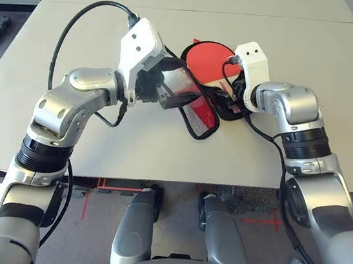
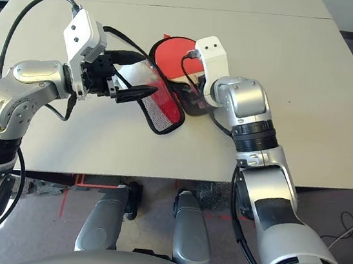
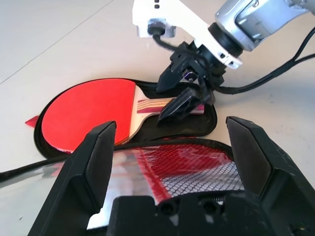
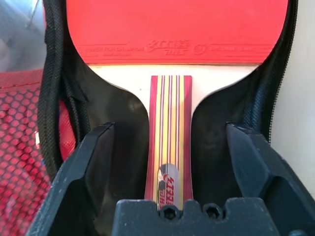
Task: Store the ping-pong paddle in its case and zip it.
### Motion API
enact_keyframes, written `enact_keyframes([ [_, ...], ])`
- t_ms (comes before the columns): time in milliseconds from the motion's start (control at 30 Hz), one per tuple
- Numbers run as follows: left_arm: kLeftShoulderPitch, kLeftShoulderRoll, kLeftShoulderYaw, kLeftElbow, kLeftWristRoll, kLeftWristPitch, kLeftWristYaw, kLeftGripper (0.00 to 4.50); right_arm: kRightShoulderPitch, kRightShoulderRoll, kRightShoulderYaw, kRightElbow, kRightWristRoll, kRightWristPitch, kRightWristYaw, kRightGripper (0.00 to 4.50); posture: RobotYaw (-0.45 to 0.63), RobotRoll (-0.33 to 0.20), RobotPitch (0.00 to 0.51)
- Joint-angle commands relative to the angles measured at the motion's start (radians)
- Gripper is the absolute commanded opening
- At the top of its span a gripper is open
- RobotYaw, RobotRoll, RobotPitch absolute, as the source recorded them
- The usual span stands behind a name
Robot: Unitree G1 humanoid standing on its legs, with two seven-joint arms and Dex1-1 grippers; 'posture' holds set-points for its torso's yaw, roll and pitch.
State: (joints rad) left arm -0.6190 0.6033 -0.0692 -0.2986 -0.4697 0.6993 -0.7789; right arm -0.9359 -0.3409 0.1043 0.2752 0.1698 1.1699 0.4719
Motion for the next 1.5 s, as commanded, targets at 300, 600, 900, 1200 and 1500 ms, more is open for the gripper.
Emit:
enact_keyframes([
  [300, 0.026, 0.191, 0.169, 0.012, -0.028, 0.032, -0.052, 4.50, -0.004, -0.158, -0.111, -0.040, 0.156, 0.013, 0.198, 4.48, 0.12, 0.000, 0.228],
  [600, 0.141, 0.248, 0.191, 0.107, 0.043, -0.026, -0.033, 4.50, 0.031, -0.171, -0.200, 0.014, 0.182, -0.140, 0.193, 4.48, 0.12, 0.000, 0.233],
  [900, 0.115, 0.090, 0.036, 0.080, 0.079, -0.026, 0.013, 4.50, 0.042, -0.128, -0.287, 0.084, 0.187, -0.301, 0.132, 4.48, 0.12, 0.000, 0.238],
  [1200, -0.091, -0.251, -0.196, 0.151, 0.147, -0.064, 0.052, 4.50, 0.004, -0.126, -0.321, 0.205, 0.190, -0.370, 0.092, 4.48, 0.12, 0.000, 0.248],
  [1500, -0.152, -0.399, -0.227, 0.265, 0.208, -0.113, 0.092, 4.50, -0.003, -0.175, -0.386, 0.308, 0.271, -0.455, 0.235, 4.48, 0.10, 0.000, 0.254],
])
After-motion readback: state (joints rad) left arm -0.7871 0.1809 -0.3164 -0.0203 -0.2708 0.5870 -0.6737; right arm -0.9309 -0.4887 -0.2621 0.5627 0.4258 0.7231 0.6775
